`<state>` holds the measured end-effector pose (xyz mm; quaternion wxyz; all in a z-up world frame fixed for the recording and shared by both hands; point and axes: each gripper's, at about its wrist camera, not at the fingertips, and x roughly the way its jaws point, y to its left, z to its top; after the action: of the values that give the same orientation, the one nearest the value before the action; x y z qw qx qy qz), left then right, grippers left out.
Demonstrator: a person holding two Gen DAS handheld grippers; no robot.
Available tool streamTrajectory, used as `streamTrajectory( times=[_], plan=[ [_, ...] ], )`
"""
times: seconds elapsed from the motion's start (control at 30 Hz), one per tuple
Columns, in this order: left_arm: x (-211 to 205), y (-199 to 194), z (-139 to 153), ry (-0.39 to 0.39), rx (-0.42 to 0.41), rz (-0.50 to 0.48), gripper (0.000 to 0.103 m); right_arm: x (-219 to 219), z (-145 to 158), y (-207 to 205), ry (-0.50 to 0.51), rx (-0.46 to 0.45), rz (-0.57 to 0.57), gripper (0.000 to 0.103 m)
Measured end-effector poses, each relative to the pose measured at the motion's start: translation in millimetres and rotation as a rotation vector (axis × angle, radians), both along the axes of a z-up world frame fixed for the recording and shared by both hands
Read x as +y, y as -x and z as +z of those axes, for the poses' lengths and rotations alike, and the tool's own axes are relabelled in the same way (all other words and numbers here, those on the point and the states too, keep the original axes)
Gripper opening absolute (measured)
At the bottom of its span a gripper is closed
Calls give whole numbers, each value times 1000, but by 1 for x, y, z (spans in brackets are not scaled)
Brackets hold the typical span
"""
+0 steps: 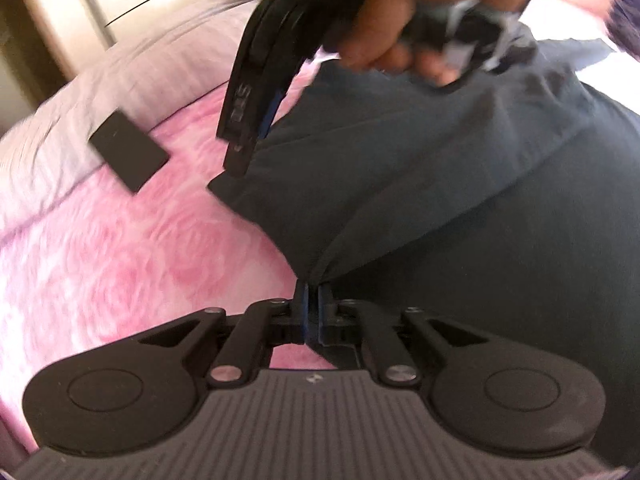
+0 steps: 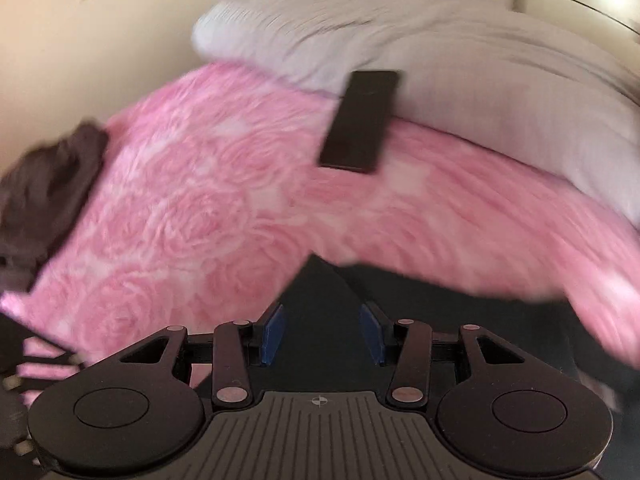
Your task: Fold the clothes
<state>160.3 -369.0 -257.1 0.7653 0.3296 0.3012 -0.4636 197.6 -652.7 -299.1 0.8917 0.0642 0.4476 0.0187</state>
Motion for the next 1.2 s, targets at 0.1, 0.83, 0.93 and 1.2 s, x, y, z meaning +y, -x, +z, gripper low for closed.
streamTrajectory(
  times=[0.1,0.83,0.93,1.2],
  plan=[
    [5,-6,-3,31,28,28,2,2,-19,-31,36,57,74,46],
    [45,-27,13,59,122,191,0,-46,5,41,-78,-134,-411,42],
    [31,-21,22,69,115,143,1,-44,-1,111,-81,-111,-534,42],
    [-11,15,30,26,75,2,4,-57,-44,299,-161,56,-947,42]
  ],
)
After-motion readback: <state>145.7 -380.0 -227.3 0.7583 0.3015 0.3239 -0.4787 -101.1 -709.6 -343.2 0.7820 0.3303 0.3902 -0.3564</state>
